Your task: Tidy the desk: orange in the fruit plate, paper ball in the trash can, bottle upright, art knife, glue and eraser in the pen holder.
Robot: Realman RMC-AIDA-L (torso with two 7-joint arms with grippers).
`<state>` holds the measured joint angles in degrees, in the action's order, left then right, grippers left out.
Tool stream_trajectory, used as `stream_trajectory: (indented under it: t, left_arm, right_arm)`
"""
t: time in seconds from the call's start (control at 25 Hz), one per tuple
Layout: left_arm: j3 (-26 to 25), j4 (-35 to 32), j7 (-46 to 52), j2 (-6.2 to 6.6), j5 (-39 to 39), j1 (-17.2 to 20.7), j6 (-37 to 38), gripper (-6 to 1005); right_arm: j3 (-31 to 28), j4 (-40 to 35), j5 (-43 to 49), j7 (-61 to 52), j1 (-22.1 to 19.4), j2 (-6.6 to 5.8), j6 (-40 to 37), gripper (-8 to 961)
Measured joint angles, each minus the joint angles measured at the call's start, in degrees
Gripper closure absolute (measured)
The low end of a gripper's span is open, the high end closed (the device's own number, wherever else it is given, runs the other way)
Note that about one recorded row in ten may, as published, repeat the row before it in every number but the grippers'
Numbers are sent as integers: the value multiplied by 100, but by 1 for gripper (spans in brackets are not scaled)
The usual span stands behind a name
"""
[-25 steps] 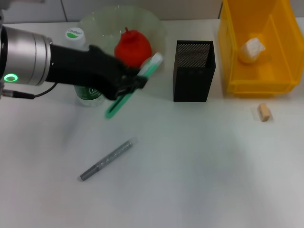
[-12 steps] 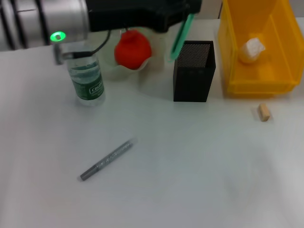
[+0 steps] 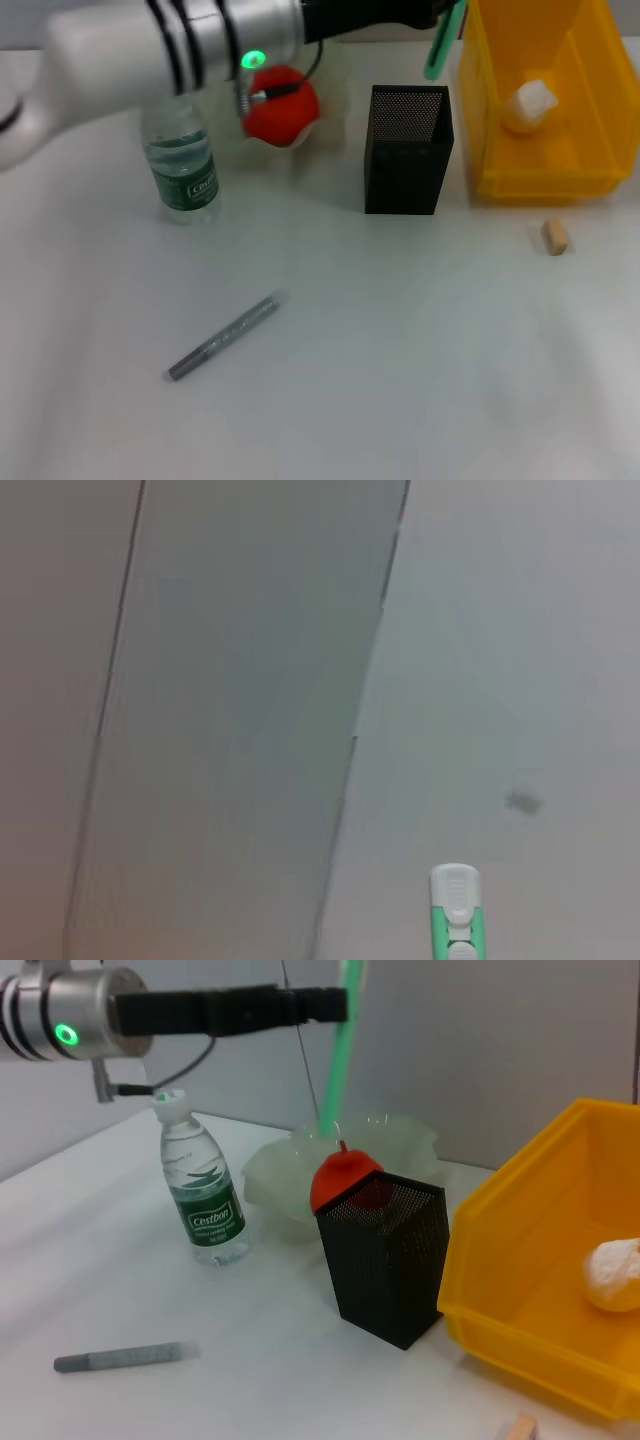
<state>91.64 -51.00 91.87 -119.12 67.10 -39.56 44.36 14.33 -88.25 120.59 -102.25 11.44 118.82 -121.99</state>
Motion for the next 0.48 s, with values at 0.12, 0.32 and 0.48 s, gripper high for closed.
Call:
stream_trajectory:
  t: [0.12, 0.32, 0.48]
  left_arm:
    - [432, 6, -275, -3, -343, -34, -535, 732]
    - [987, 114, -834, -6, -1042, -80, -1386, 722]
    - [1057, 326, -926, -6, -1229, -161, -1523, 715]
  right_arm:
    - [23, 0, -1, -7, 3, 6, 0, 200]
    - [36, 0, -1, -43, 41, 15, -31, 200]
    - [43, 3, -1, -53, 99, 18, -53, 200]
